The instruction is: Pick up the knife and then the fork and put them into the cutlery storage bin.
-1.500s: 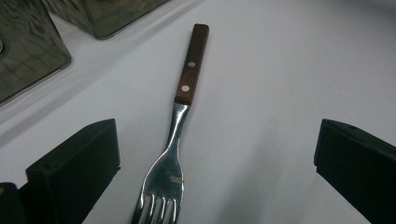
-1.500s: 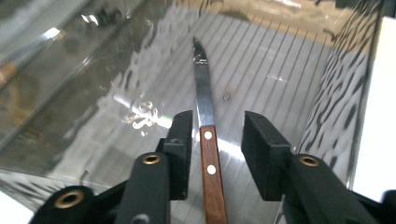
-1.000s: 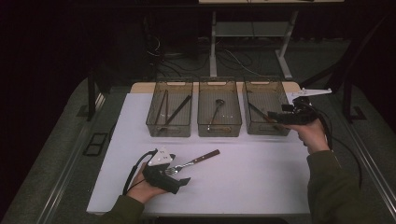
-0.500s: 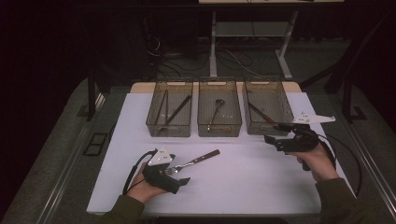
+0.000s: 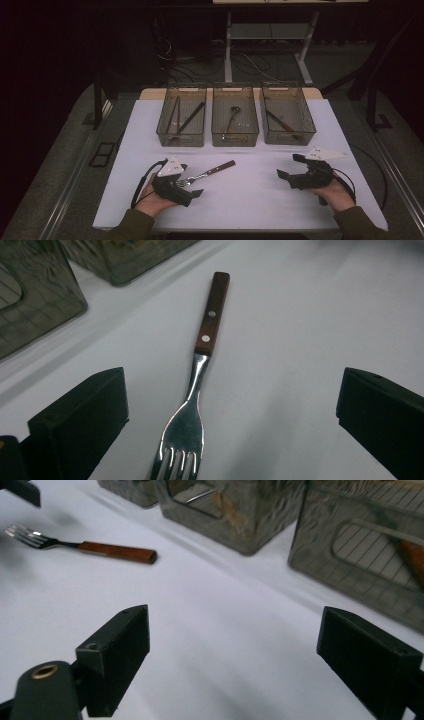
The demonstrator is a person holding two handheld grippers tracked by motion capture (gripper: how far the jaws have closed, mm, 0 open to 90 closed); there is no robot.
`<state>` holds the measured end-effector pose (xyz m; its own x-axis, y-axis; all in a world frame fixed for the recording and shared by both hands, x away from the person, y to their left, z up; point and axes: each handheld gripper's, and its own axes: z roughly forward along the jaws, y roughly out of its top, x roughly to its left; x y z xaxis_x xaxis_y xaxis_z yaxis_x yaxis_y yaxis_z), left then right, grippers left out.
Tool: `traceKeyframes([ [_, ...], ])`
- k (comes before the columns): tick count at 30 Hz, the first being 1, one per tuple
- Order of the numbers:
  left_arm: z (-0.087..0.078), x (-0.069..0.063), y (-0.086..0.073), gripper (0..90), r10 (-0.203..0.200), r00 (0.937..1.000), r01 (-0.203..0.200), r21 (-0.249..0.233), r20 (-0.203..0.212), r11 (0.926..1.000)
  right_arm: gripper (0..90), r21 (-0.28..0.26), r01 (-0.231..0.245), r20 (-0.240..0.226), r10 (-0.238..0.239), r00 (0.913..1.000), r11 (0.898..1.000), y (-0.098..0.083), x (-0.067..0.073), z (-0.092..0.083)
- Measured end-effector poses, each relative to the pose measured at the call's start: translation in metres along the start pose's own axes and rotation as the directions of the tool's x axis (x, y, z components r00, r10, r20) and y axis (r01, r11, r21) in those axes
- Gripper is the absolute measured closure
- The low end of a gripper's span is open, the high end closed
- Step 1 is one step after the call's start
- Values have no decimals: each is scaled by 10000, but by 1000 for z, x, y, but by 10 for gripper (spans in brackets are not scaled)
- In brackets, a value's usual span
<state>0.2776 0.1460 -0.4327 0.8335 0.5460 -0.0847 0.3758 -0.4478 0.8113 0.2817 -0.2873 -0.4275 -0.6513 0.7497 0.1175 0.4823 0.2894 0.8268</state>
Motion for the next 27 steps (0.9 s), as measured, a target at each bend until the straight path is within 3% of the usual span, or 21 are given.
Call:
traceKeyframes([
  [5,1,6,10,38,-8,10000,9,-162,57,9999,135,2,0,-358,0,9994,10000,-13,6,-2],
  [10,12,16,21,153,119,9999,-119,193,-7,9997,135,247,246,-530,-233,9983,9994,-20,13,-2],
  [14,24,24,28,289,196,9992,-216,586,349,9980,135,367,397,-514,-378,9980,9985,-20,15,1],
  [19,37,31,36,461,383,9974,-458,1258,615,9910,135,366,378,-451,-361,9983,9986,-21,15,2],
  [27,52,39,43,615,325,9939,-535,2034,1051,9776,135,261,364,-404,-353,9986,9990,-20,14,2],
])
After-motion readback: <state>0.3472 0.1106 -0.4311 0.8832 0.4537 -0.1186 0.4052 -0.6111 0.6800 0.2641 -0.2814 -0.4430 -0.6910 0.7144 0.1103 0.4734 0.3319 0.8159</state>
